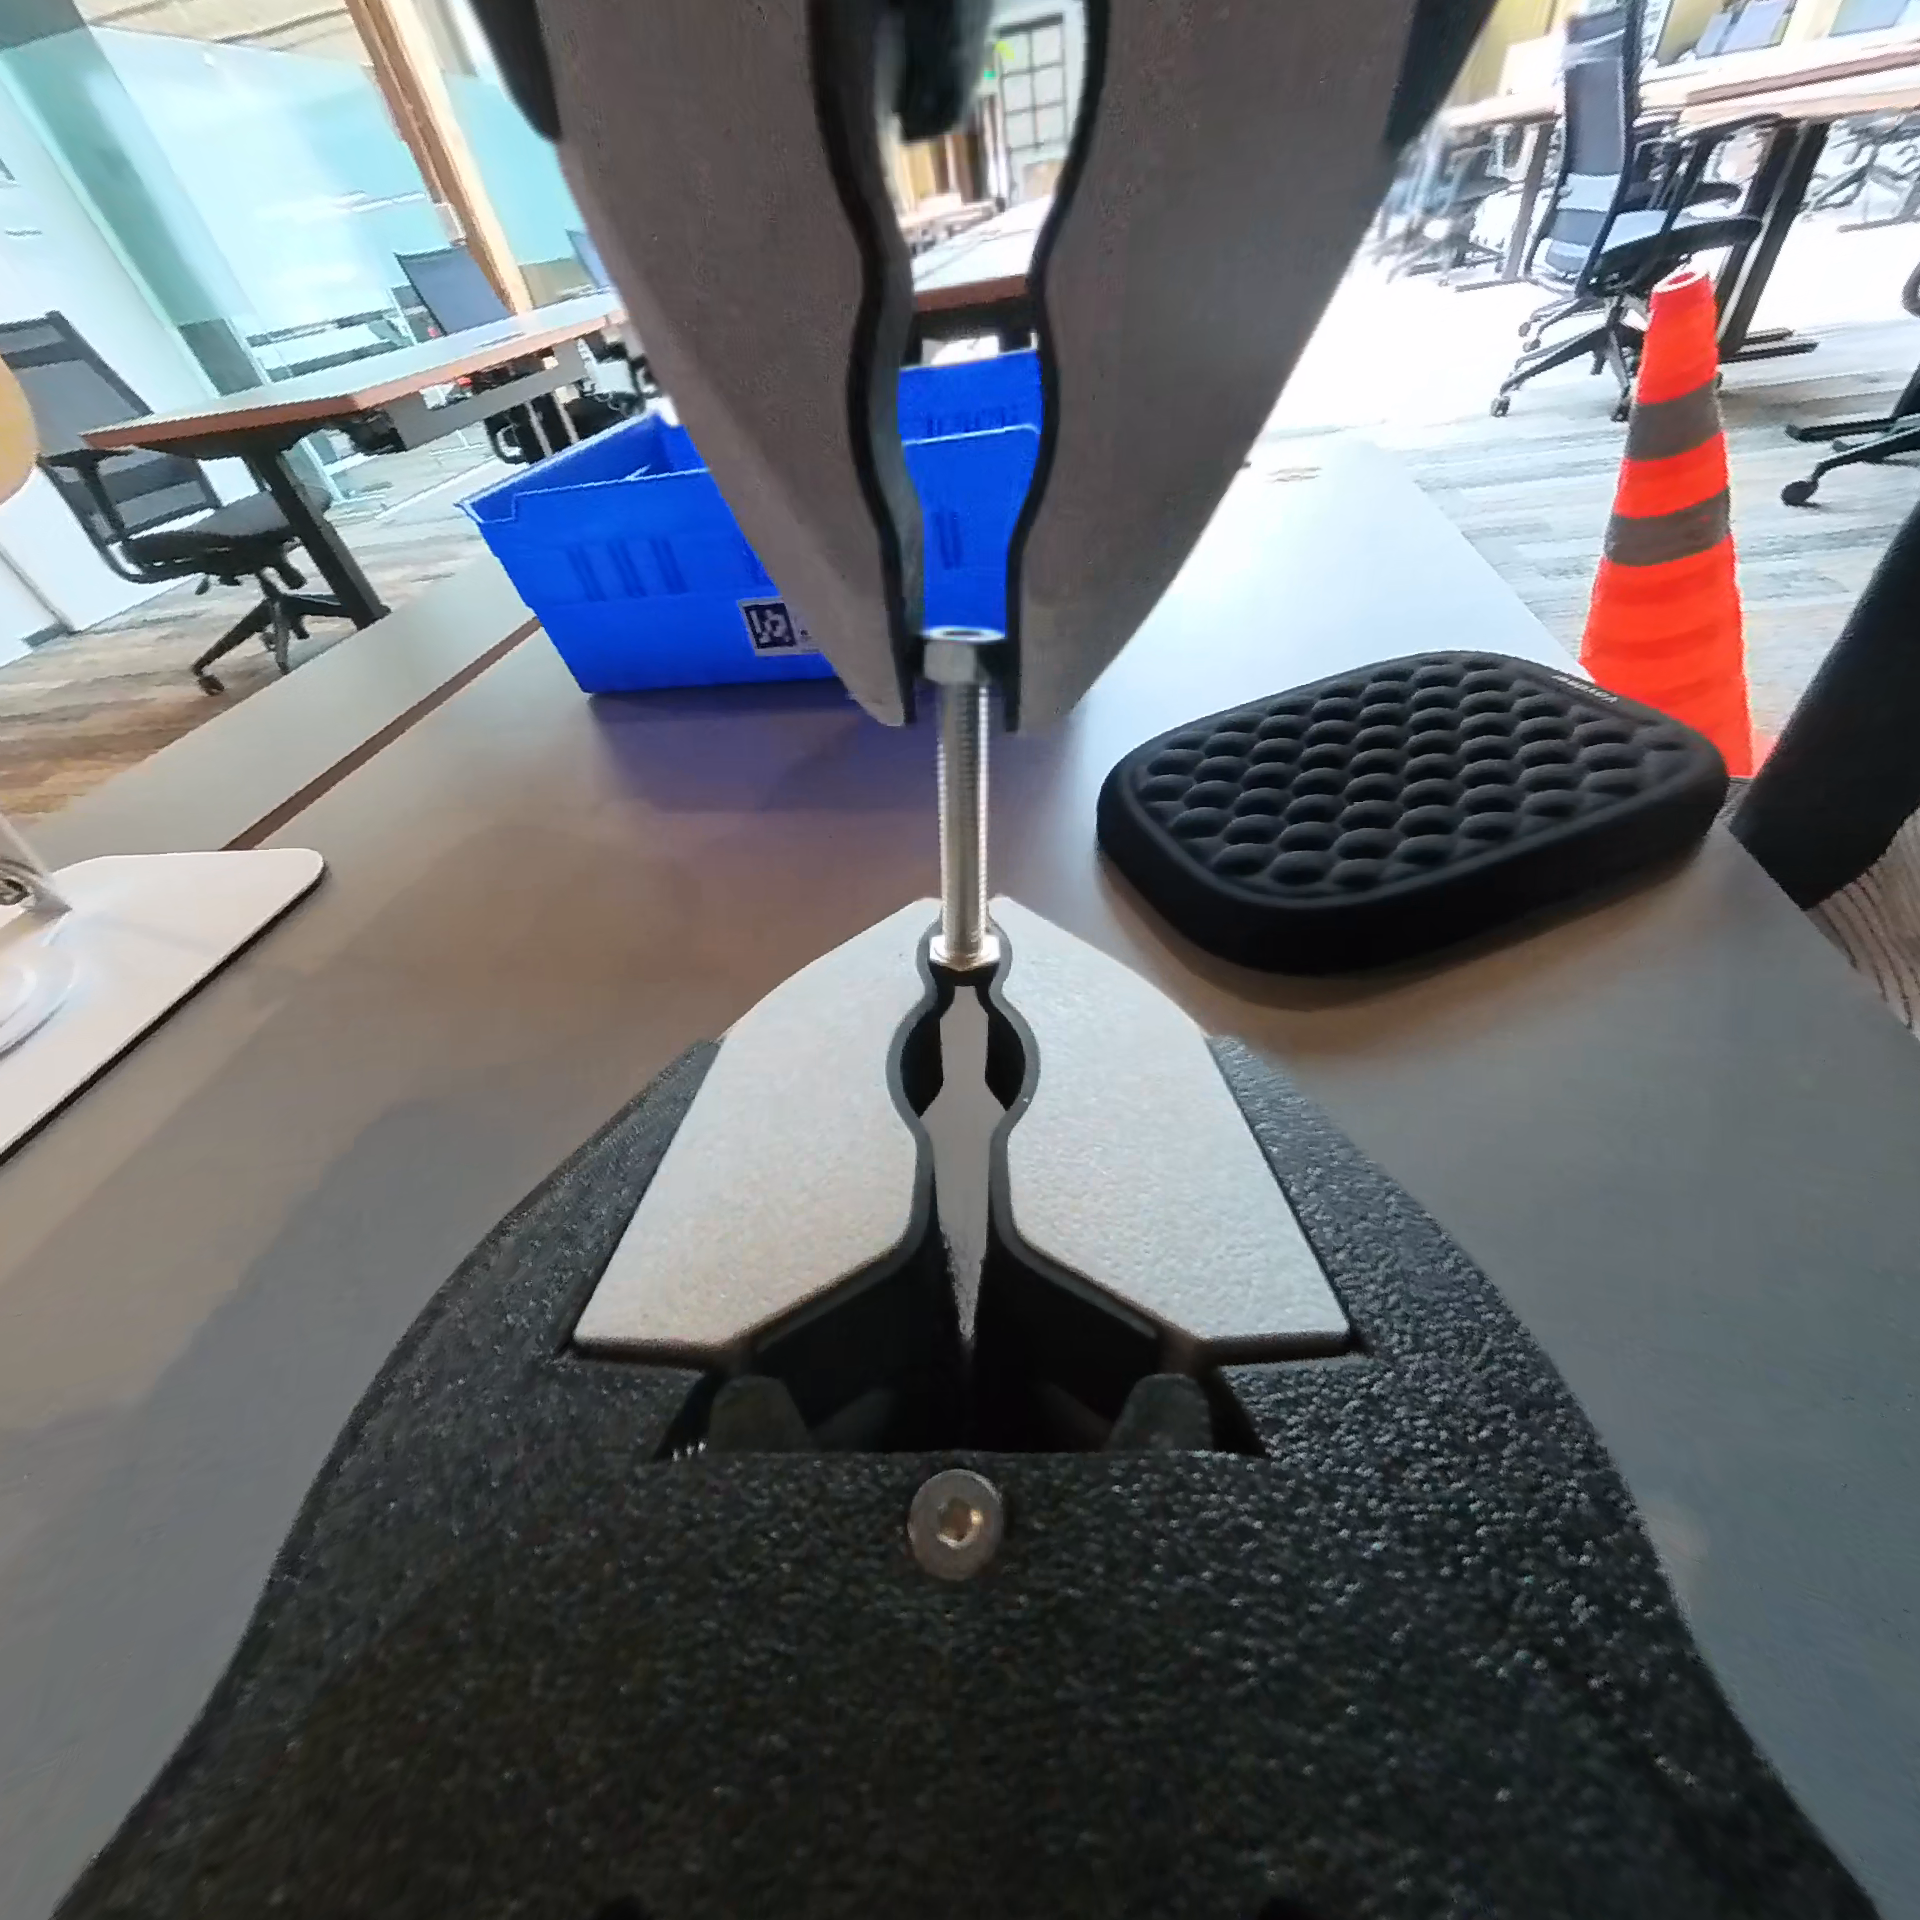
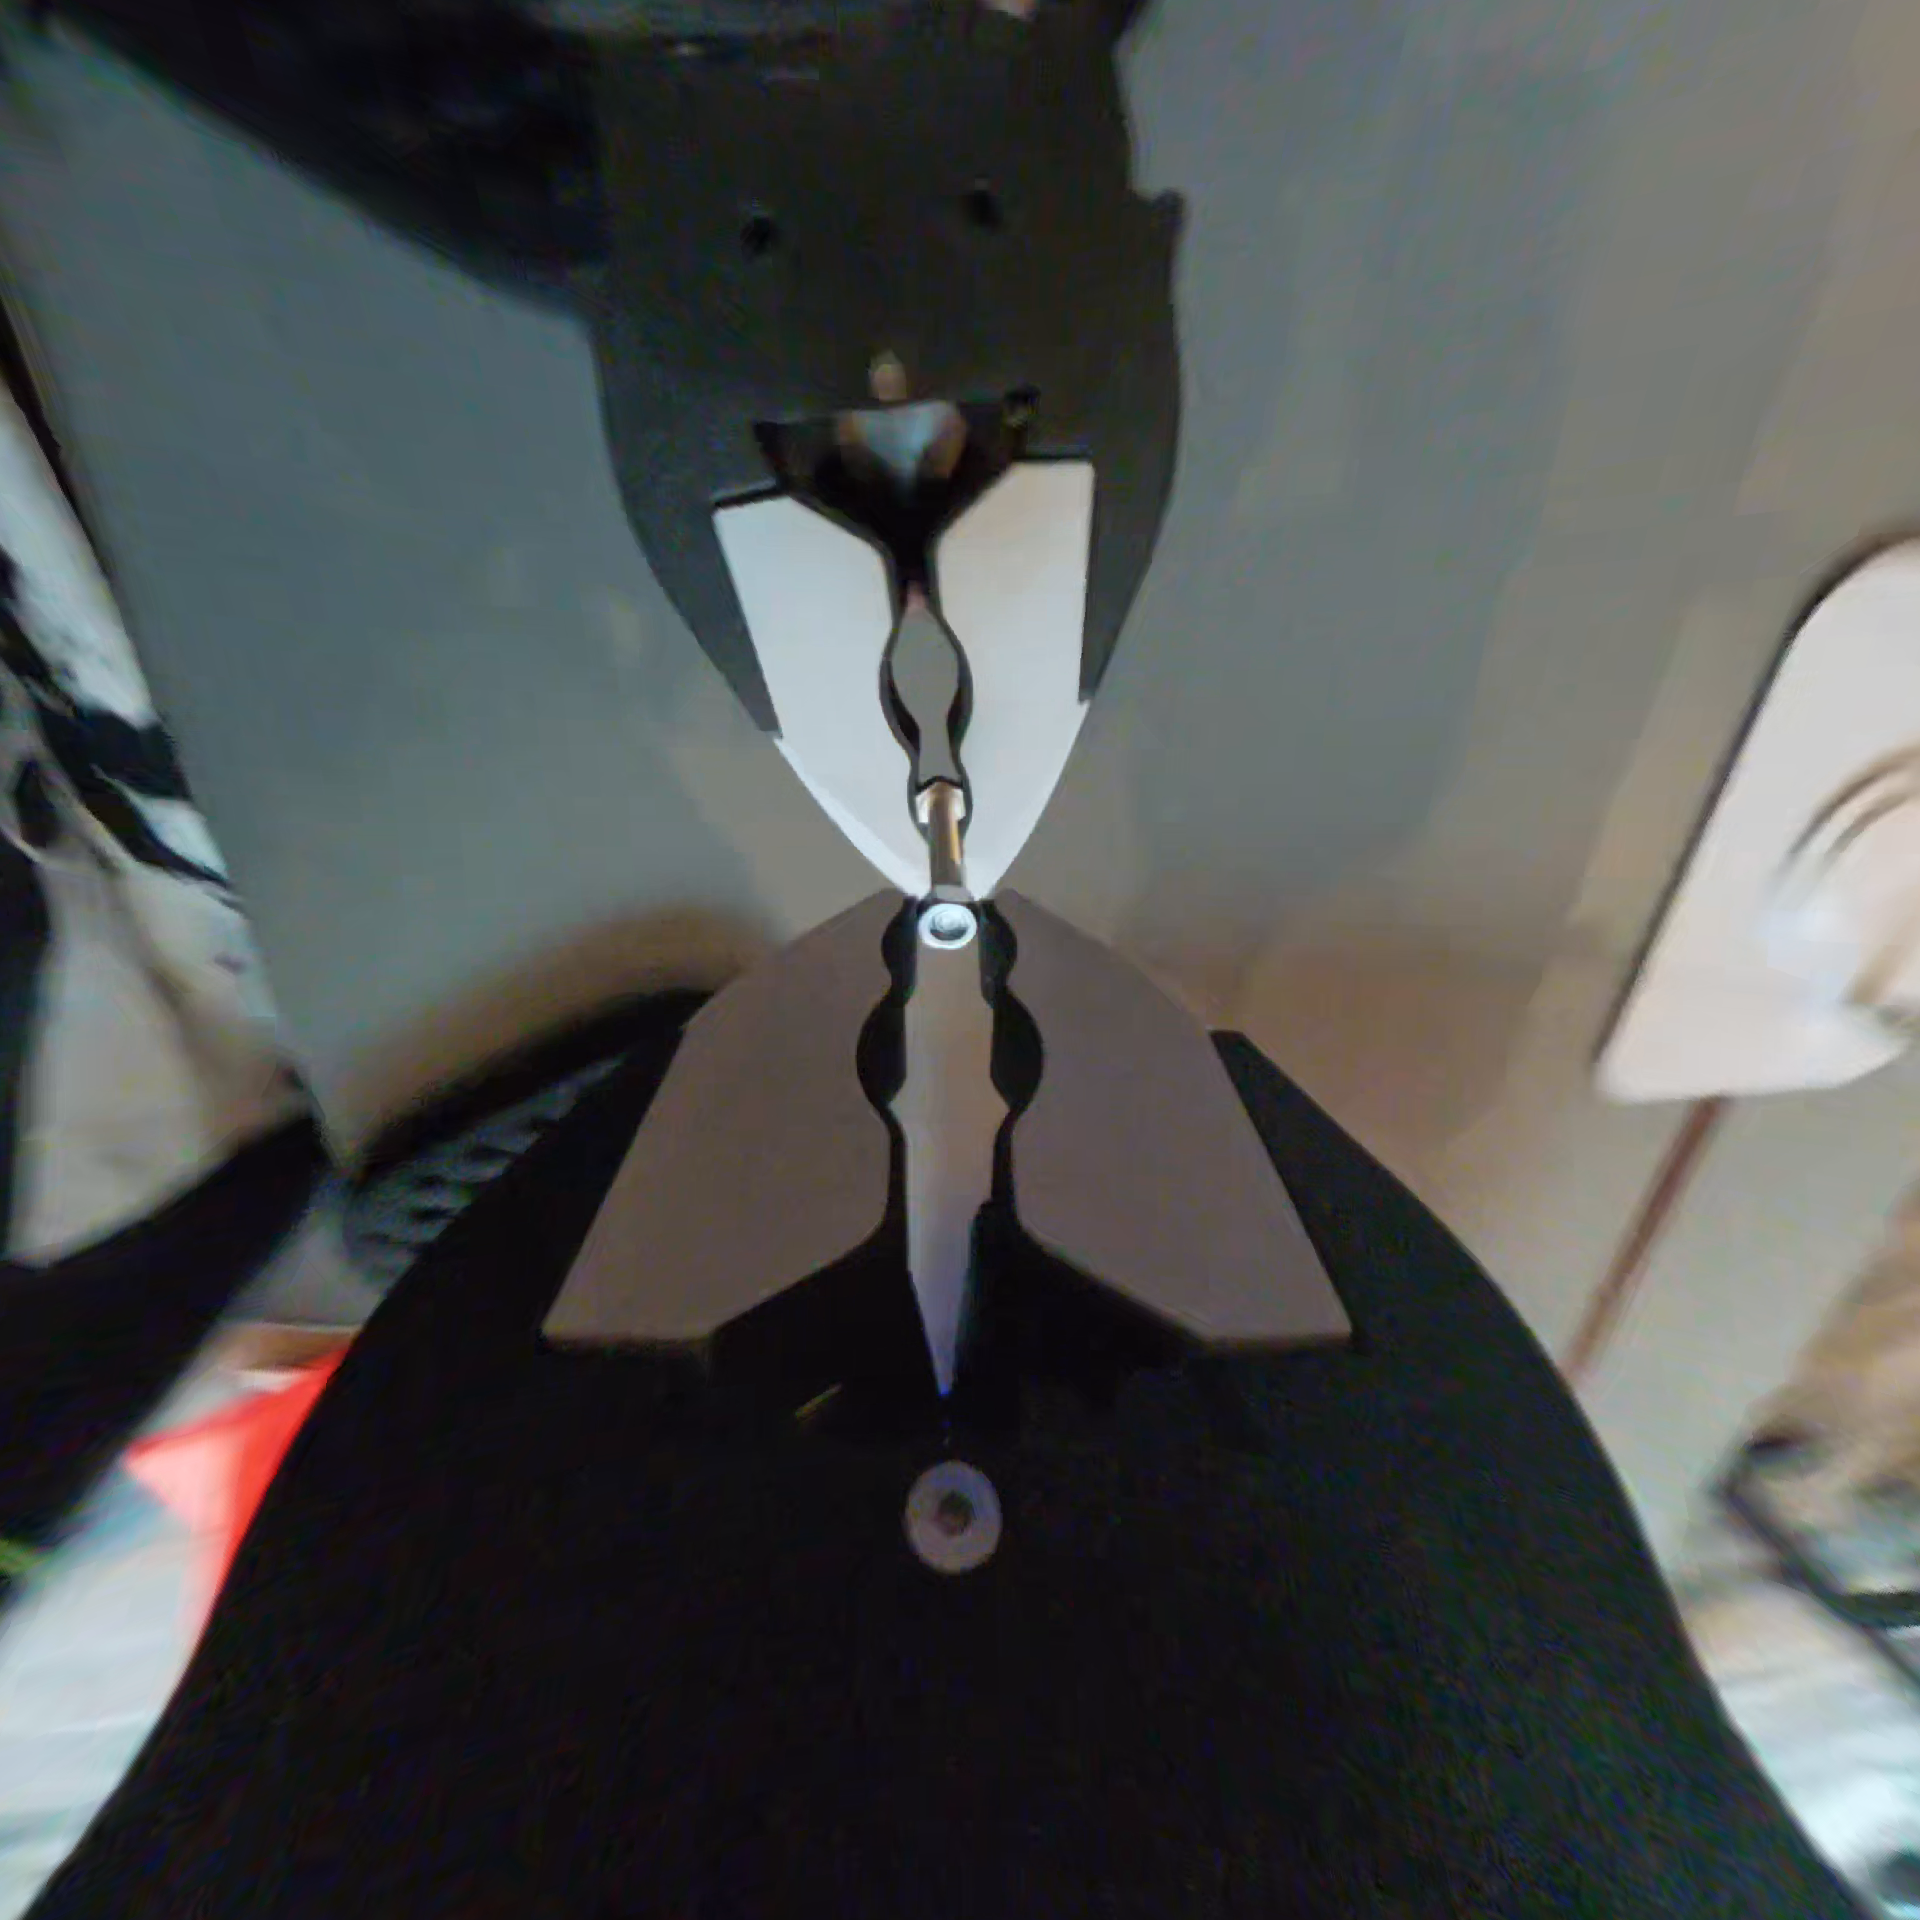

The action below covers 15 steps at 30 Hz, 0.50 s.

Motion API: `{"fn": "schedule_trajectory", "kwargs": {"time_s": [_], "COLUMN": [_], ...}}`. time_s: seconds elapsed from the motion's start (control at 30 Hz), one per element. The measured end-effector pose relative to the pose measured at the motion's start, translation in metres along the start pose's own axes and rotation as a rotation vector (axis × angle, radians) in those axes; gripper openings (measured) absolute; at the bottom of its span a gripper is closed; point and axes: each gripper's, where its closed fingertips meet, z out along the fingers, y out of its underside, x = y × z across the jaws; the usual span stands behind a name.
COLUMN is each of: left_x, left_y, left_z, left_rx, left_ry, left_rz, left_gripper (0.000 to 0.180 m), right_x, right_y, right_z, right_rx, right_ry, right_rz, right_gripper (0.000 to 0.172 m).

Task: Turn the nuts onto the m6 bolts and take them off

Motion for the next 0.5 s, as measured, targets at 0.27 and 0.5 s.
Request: {"fn": "schedule_trajectory", "kwargs": {"time_s": [0.27, 0.5], "left_x": [0.003, 0.012], "left_y": [-0.001, -0.001], "left_z": [0.0, 0.001], "left_rx": [-0.001, 0.009], "left_ry": [0.012, 0.075], "left_rz": [0.013, 0.007], "left_gripper": [0.002, 0.002], "right_x": [-0.005, -0.006], "right_y": [0.002, 0.0], "right_z": [-0.001, -0.015], "right_rx": [0.023, 0.034], "right_ry": [-0.054, 0.115], "right_rz": [0.007, -0.921], "right_gripper": [0.043, 0.046]}}
